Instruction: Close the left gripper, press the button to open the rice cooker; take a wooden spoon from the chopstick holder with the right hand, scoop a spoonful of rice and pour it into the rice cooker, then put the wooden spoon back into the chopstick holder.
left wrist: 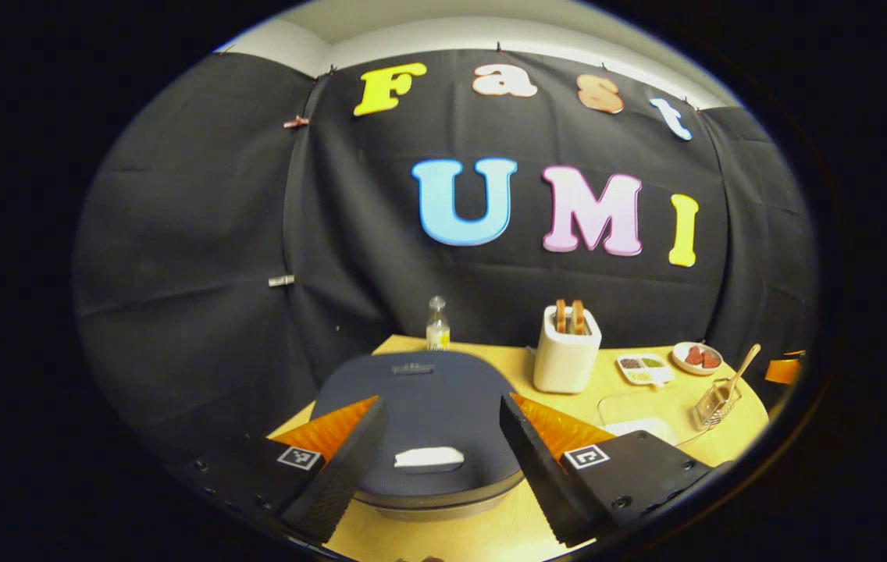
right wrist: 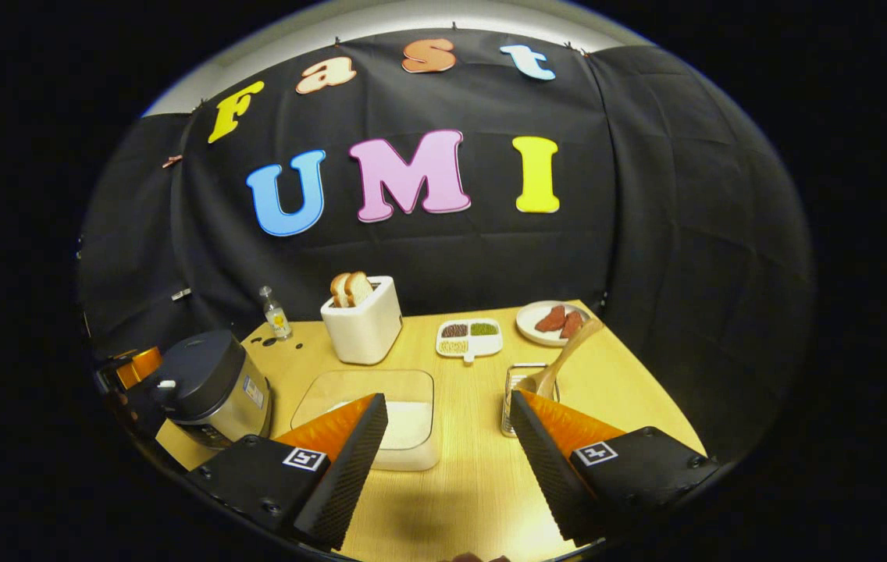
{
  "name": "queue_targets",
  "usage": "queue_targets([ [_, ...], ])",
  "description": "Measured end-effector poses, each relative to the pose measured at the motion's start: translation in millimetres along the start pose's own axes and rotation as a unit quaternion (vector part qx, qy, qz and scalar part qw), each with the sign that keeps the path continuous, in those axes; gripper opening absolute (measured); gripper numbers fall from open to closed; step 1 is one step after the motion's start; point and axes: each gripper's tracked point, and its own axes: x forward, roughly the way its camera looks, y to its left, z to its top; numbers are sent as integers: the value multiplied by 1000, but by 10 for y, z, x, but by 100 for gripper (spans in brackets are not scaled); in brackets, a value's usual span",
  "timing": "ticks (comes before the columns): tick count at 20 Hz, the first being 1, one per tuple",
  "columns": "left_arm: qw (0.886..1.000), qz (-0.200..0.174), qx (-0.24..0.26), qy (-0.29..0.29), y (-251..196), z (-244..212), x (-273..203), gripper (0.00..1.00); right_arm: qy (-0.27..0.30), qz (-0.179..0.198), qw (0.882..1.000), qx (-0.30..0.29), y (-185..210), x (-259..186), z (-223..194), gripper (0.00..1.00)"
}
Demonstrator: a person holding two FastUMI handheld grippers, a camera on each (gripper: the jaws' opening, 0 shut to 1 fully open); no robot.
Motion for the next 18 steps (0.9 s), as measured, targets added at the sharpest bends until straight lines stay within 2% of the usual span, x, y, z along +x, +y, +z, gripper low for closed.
queue_targets([
  [4, 998, -14, 28, -62, -208, 518, -299, 97, -72, 12, 997, -1, 228, -183, 567, 99],
  [9, 995, -76, -13, -68, -657, 621, -749, 96, -151, 8, 989, -7, 513, -604, 1106, 98],
  [12, 994, -93, -1, -60, -647, 558, -892, 96, -163, 0, 987, 9, 628, -802, 1077, 98],
  [14, 992, -110, -19, -55, -628, 513, -946, 96, -155, -8, 988, 9, 624, -833, 950, 98],
  [18, 994, -97, -36, -38, -391, 399, -911, 96, -153, -27, 988, -1, 572, -857, 907, 98],
])
